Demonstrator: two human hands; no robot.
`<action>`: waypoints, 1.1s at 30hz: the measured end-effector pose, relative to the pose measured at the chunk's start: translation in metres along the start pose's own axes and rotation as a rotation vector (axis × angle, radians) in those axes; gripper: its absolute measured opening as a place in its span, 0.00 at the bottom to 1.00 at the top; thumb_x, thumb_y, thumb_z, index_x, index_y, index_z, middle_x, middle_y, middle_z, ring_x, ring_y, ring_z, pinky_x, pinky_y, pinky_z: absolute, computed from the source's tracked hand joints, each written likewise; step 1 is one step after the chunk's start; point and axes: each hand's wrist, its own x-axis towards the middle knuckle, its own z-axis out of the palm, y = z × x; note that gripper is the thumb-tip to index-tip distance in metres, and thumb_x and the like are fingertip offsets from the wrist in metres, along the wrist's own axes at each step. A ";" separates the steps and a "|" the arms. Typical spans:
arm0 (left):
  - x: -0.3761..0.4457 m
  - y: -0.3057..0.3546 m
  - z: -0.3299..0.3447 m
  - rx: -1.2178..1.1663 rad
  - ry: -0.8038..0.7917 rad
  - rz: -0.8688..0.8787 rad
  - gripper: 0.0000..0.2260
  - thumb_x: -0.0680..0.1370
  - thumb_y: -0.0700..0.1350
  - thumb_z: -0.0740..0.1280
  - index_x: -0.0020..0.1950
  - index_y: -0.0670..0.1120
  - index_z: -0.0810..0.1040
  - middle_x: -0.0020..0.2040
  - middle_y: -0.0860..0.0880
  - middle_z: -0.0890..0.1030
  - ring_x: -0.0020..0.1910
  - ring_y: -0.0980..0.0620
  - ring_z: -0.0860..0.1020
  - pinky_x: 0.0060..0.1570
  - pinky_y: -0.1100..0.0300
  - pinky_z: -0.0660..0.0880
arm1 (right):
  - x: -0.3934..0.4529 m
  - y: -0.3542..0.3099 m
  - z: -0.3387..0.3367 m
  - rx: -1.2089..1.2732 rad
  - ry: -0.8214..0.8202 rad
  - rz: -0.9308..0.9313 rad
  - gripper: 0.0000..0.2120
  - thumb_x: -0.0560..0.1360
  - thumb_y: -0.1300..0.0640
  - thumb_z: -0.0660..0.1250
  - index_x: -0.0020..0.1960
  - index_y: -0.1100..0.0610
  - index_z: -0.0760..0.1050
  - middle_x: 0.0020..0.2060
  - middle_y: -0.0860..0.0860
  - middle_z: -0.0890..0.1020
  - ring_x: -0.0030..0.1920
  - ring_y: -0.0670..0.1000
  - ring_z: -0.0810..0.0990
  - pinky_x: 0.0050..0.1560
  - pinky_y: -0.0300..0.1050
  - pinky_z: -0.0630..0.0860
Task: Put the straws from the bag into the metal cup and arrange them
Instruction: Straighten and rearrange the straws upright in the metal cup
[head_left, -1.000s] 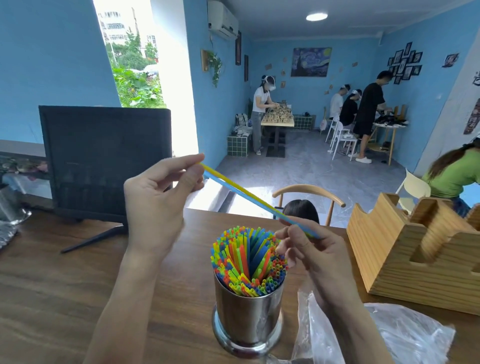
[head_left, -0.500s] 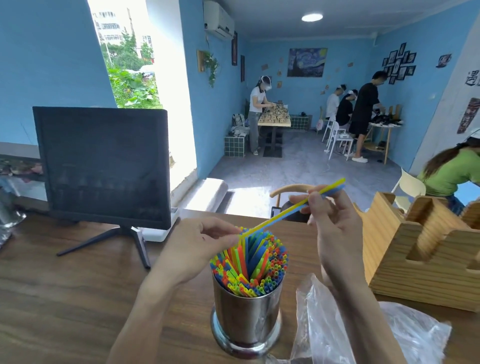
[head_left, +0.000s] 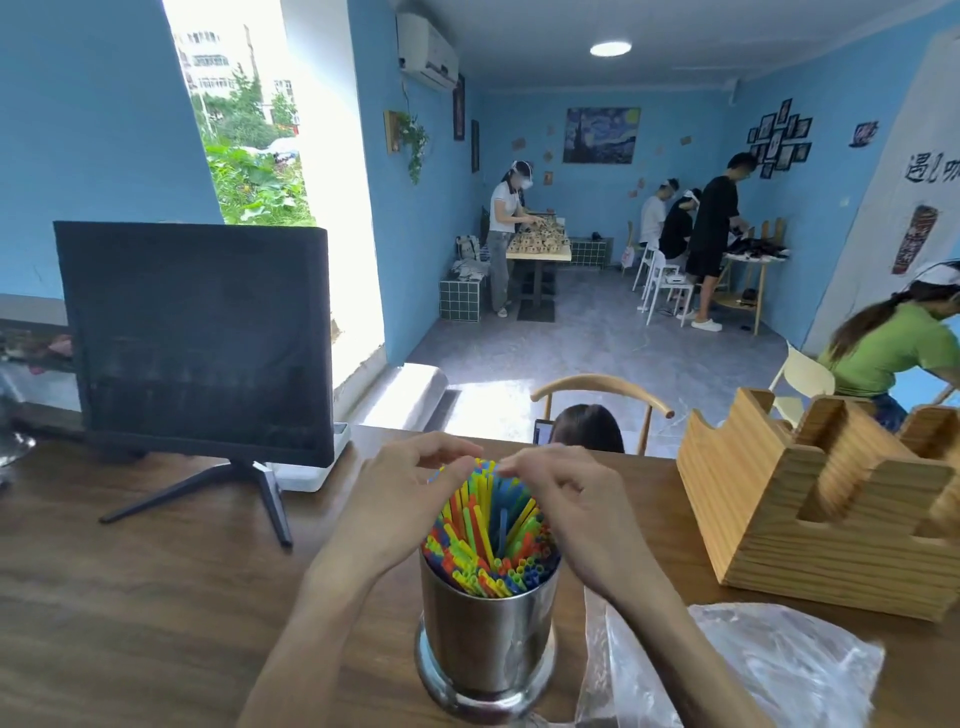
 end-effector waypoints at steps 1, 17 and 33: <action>0.000 0.000 0.000 -0.007 0.001 -0.006 0.05 0.80 0.50 0.70 0.48 0.60 0.85 0.44 0.66 0.84 0.44 0.67 0.81 0.48 0.62 0.80 | 0.004 0.002 -0.002 0.072 0.067 0.062 0.13 0.80 0.42 0.63 0.47 0.43 0.86 0.47 0.37 0.85 0.53 0.40 0.81 0.51 0.38 0.76; -0.004 -0.005 0.006 0.045 0.021 -0.022 0.05 0.80 0.54 0.68 0.50 0.63 0.83 0.47 0.66 0.83 0.49 0.66 0.80 0.53 0.58 0.81 | 0.047 0.021 -0.015 0.179 -0.274 0.414 0.12 0.76 0.48 0.74 0.41 0.56 0.88 0.39 0.54 0.88 0.40 0.49 0.84 0.44 0.41 0.80; 0.012 0.035 0.010 0.019 -0.075 0.223 0.07 0.81 0.51 0.67 0.53 0.58 0.86 0.49 0.59 0.83 0.55 0.64 0.76 0.51 0.73 0.68 | 0.042 -0.081 -0.058 0.456 0.119 -0.142 0.06 0.76 0.53 0.71 0.44 0.53 0.85 0.32 0.50 0.84 0.32 0.43 0.77 0.35 0.37 0.72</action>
